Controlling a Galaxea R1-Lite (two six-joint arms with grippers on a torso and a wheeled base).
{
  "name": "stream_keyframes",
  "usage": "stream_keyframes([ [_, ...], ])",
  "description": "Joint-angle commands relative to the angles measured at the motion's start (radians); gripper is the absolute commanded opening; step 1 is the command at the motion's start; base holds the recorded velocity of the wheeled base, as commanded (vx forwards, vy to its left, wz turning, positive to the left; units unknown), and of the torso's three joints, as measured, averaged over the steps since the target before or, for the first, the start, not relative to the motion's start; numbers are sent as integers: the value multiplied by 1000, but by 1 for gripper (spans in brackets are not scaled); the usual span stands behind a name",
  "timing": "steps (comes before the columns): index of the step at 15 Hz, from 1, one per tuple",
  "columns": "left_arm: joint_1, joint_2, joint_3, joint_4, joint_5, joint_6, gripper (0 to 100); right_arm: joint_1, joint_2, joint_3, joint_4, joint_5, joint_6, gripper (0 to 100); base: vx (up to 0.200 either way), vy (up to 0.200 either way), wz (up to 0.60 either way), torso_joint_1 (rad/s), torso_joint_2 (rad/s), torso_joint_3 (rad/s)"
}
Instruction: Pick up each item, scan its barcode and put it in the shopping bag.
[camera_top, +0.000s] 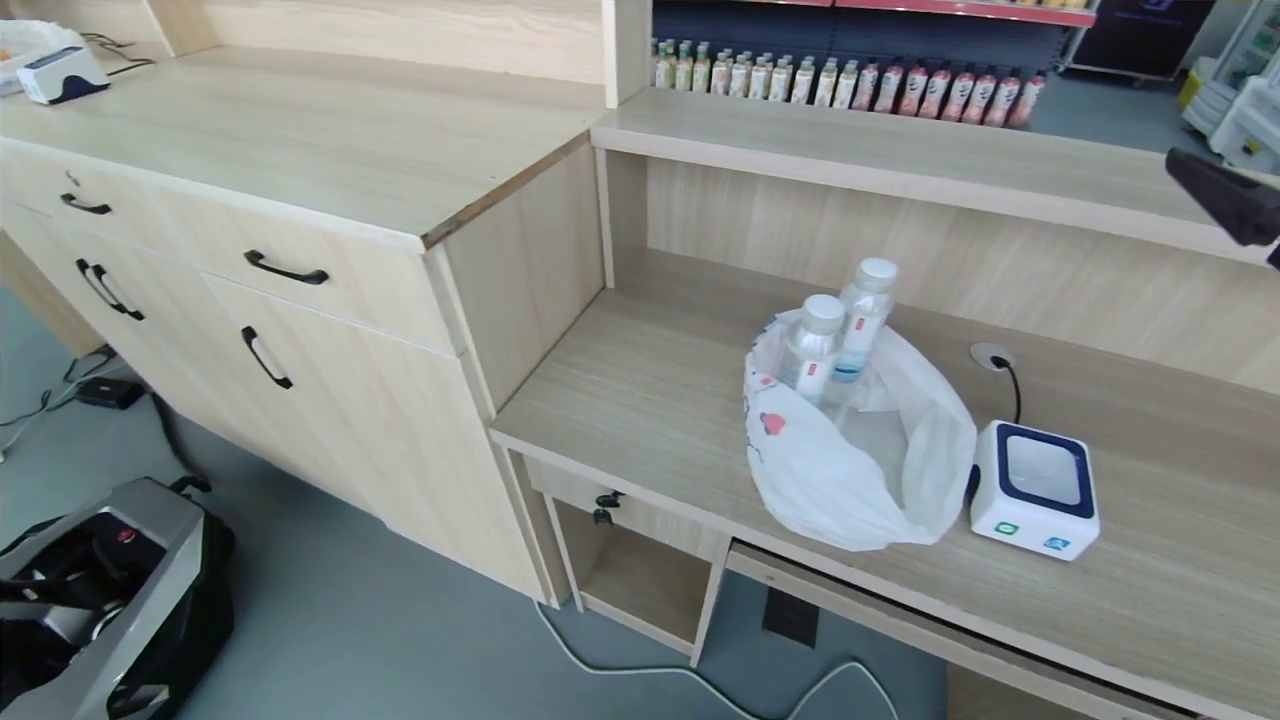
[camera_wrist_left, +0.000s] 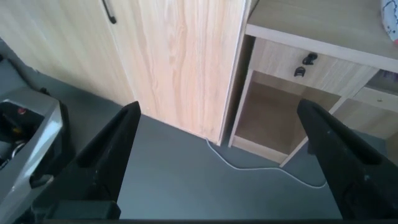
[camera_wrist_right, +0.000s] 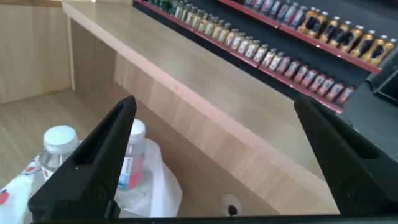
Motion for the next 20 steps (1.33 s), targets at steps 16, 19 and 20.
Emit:
stream_keyframes([
  [16,0,0,0,0,0,0,100,-502,-93,0,558,-233,-44,100,0,0,-450,1,2,3],
  [19,0,0,0,0,0,0,100,-584,-39,151,364,-158,-41,100,0,0,0,0,0,0],
  [20,0,0,0,0,0,0,100,-604,-16,177,337,-110,-44,100,0,0,0,0,0,0],
])
